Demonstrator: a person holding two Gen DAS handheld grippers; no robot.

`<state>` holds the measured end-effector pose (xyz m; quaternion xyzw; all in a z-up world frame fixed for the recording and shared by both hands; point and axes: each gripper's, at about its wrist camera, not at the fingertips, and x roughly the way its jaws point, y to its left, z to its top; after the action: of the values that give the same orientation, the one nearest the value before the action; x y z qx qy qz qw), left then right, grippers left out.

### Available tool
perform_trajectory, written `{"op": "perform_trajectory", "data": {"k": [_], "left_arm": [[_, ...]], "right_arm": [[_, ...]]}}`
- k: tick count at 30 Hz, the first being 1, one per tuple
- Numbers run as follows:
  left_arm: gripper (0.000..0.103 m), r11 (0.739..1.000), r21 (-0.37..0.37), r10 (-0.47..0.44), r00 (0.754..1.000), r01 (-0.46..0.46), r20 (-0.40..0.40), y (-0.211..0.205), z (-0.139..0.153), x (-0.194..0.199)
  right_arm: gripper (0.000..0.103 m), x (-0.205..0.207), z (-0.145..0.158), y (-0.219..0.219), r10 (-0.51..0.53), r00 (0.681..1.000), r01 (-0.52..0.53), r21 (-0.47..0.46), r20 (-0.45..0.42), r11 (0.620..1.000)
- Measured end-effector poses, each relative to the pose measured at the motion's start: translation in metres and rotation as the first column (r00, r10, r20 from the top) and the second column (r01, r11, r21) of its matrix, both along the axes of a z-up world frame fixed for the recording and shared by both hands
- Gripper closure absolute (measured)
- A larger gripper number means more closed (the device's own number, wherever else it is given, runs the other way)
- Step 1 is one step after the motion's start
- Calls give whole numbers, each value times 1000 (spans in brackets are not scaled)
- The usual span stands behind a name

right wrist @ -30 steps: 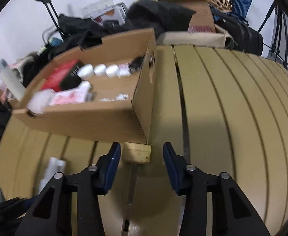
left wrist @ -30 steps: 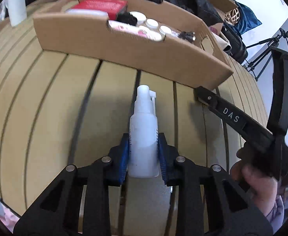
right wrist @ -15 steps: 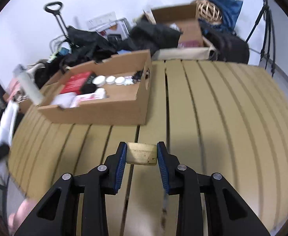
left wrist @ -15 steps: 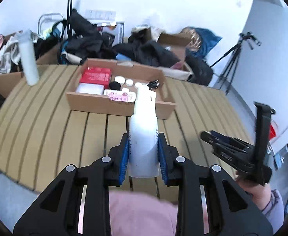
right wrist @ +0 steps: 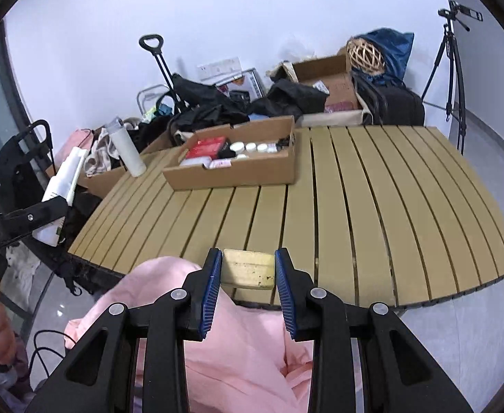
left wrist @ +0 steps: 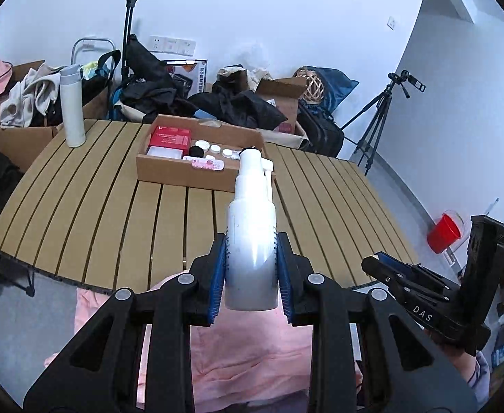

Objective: Organize objects
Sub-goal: 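Carry the bottle and block into the tray and open both tools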

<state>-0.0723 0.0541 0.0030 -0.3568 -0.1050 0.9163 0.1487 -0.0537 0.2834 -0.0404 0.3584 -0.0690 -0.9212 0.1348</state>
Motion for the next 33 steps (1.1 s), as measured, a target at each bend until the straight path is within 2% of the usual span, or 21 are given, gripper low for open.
{"op": "perform_trajectory", "data": {"k": [4,6,8,10,13,16,19,22,24,28,29,31,33], "left_arm": [[79,999,42,-18,999,16,47,0,-4,-22],[79,997,63,-43,995,37,91,4,-3,-52],[79,992,104,-90,986,75,142,11,-2,-89],[79,989,108,-118,980,102,162,21,2,-126],[79,989,47,-148,971,142,189,48,-1,-197],[79,987,85,-158,939,139,306,65,-30,-273],[79,993,88,-102,925,75,367,74,-69,-335],[79,984,177,-79,898,2,433,67,-119,-381],[79,978,206,-73,876,-31,477,64,-146,-399],[80,985,167,-55,845,-42,532,69,-182,-413],[77,985,164,-51,844,-44,534,68,-185,-413],[72,983,177,-58,859,-38,509,65,-182,-410],[60,985,168,-48,878,-38,476,58,-172,-404]], "right_arm": [[69,-13,2,-1,10,1000,-10,-7,4,1000],[69,-30,5,-1,22,1000,-22,-7,1,1000],[69,-60,9,1,48,999,-48,-18,4,999],[69,-103,13,4,79,997,-78,-50,20,996],[69,-170,15,1,99,994,-98,-45,40,994],[69,-249,5,-6,109,990,-103,-68,89,992],[69,-312,-18,-13,87,984,-77,-65,153,995],[69,-363,-48,-18,56,973,-43,-61,224,997],[69,-384,-68,-23,53,961,-38,-61,271,997],[68,-401,-93,-29,35,955,-37,1,294,999],[68,-405,-99,-27,43,950,-41,-12,311,999],[64,-408,-106,-25,42,939,-39,-14,340,999],[50,-408,-104,-22,29,944,-31,1,329,1000]]}}
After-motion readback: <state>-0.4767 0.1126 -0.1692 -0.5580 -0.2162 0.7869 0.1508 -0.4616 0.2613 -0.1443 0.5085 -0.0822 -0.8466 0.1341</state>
